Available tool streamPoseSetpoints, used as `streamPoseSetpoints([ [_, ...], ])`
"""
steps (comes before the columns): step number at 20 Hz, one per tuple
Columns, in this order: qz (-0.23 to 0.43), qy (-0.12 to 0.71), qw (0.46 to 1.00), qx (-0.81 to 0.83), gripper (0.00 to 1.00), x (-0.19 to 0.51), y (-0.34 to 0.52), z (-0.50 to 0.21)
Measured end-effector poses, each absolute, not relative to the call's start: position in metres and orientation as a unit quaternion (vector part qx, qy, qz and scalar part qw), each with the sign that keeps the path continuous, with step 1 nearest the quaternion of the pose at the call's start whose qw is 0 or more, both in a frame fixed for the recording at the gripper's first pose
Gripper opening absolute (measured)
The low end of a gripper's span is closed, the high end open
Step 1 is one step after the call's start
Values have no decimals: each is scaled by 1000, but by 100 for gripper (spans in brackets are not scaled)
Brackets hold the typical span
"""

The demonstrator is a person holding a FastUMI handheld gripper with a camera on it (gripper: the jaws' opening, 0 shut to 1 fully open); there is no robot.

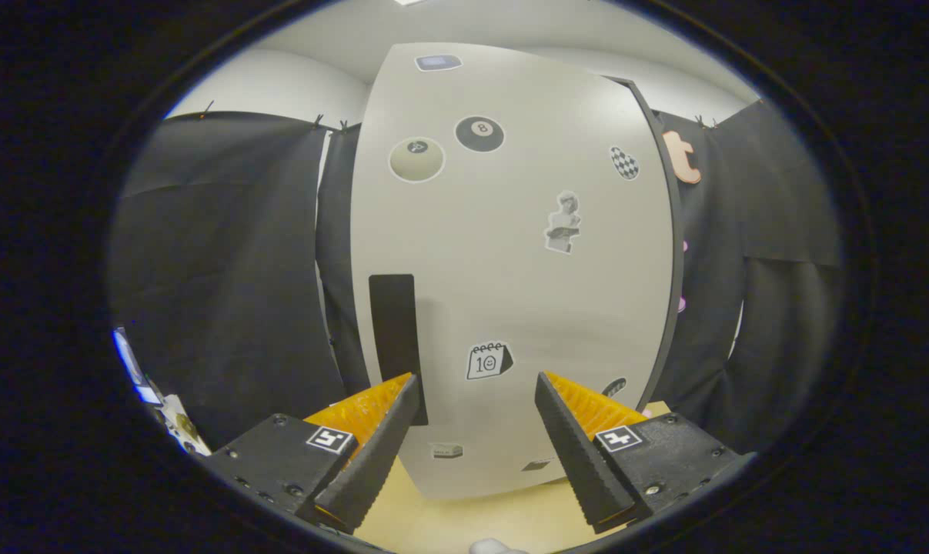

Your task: Open the shoe cabinet door, grab the shoes and put them into the shoe cabinet, then close the shoe cabinet door.

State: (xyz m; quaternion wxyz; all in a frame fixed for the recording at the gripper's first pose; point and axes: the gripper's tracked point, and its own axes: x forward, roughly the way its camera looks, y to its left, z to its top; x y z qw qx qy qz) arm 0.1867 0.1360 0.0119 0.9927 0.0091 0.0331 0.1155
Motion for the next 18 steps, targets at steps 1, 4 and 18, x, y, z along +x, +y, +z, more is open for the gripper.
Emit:
streamPoseSetpoints([
  [1, 112, 32, 993, 8, 100, 176, 131, 12],
  [4, 99, 30, 995, 10, 100, 139, 117, 10],
  [18, 21, 14, 999, 34, 99, -12, 26, 0],
])
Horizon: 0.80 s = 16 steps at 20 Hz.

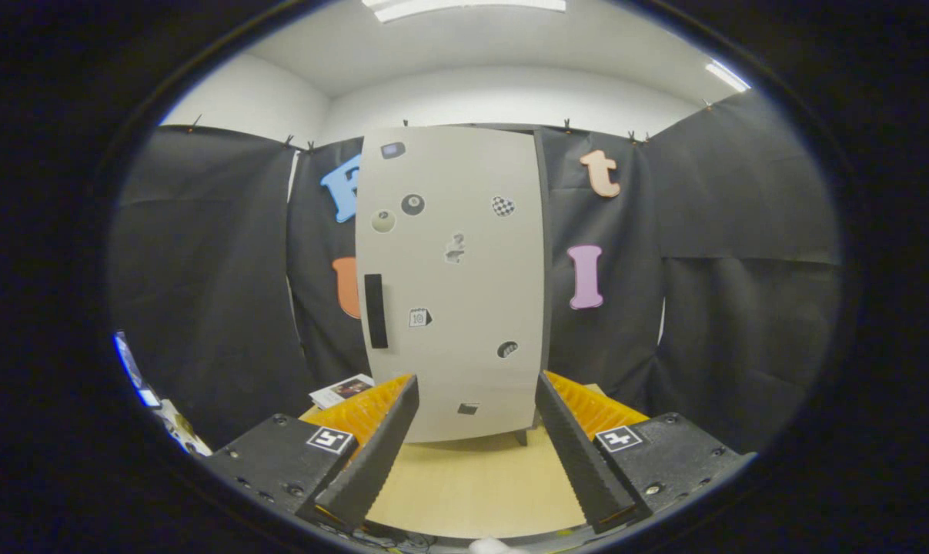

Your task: Open the shoe cabinet door, grab the shoes and put them into the shoe cabinet, then close the shoe cabinet door.

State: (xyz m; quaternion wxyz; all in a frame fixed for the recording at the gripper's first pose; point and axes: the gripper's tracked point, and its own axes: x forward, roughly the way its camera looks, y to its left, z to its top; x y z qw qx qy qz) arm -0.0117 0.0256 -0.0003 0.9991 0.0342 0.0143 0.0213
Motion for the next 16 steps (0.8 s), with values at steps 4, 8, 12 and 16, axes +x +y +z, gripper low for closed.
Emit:
streamPoseSetpoints([
  [4, 9, 14, 999, 40, 99, -35, 10, -4],
  [8, -1, 11, 999, 40, 99, -37, -4, -11],
  [12, -2, 8, 999, 37, 99, -40, -6, -13],
  [16, 2, 4, 999, 33, 100, -41, -3, -12],
])
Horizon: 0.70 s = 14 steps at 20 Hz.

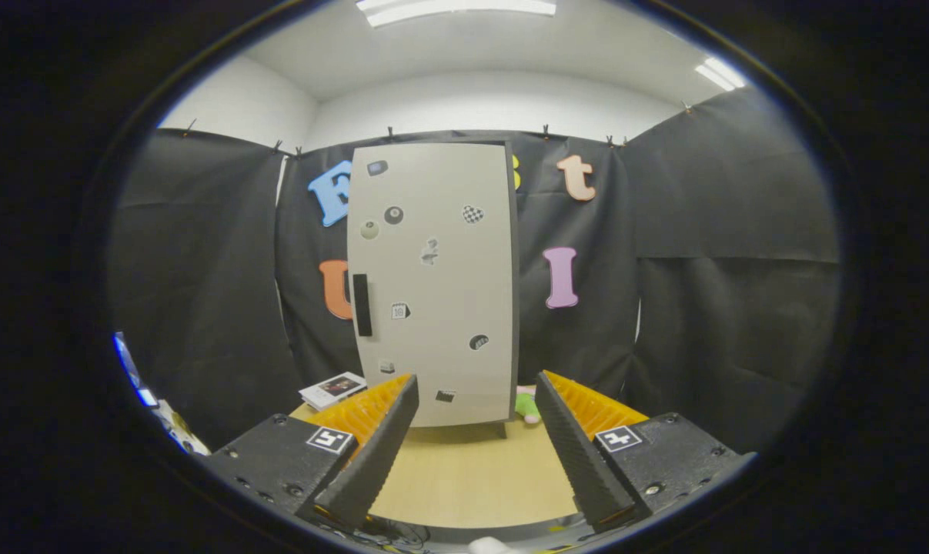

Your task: Open the shoe cabinet door, grab the shoes and put them into the shoe cabinet, then close the shoe cabinet door.

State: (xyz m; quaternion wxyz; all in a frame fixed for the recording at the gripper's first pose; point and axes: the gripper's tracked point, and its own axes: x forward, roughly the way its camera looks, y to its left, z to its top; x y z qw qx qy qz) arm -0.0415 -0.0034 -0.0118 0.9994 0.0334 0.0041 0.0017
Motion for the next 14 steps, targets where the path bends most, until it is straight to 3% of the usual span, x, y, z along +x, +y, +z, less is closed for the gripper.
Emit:
streamPoseSetpoints([
  [14, 1, -4, 1000, 21, 100, -36, 12, -9],
])
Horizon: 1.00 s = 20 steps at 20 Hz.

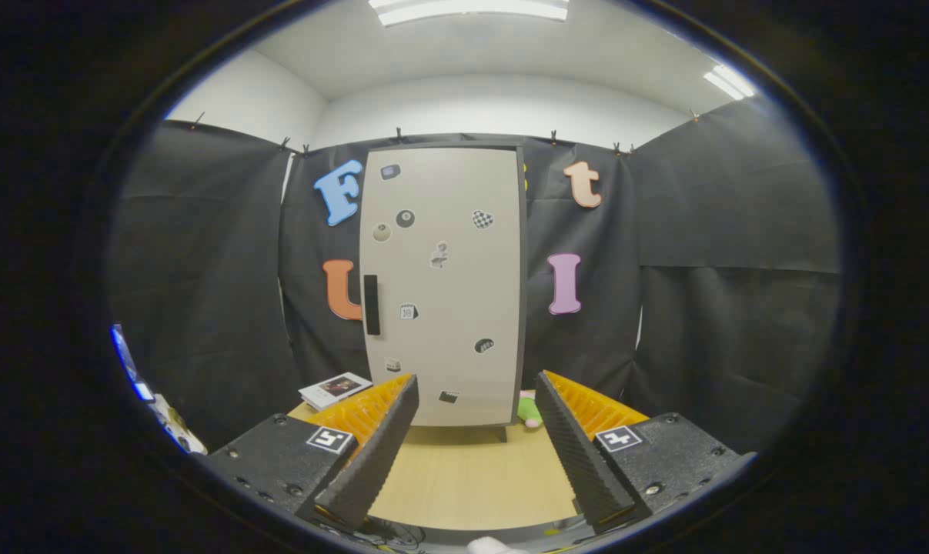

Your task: Open the shoe cabinet door, grab the shoes and put them into the shoe cabinet, then close the shoe cabinet door.

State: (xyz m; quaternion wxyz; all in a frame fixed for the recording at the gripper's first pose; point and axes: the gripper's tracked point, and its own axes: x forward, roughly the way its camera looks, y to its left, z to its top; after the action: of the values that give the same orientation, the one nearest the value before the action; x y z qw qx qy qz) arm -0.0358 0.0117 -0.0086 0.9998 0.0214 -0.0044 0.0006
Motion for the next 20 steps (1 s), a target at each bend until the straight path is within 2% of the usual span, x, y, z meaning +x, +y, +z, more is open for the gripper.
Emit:
streamPoseSetpoints([
  [20, 8, -5, 1000, 15, 99, -48, 23, -13],
])
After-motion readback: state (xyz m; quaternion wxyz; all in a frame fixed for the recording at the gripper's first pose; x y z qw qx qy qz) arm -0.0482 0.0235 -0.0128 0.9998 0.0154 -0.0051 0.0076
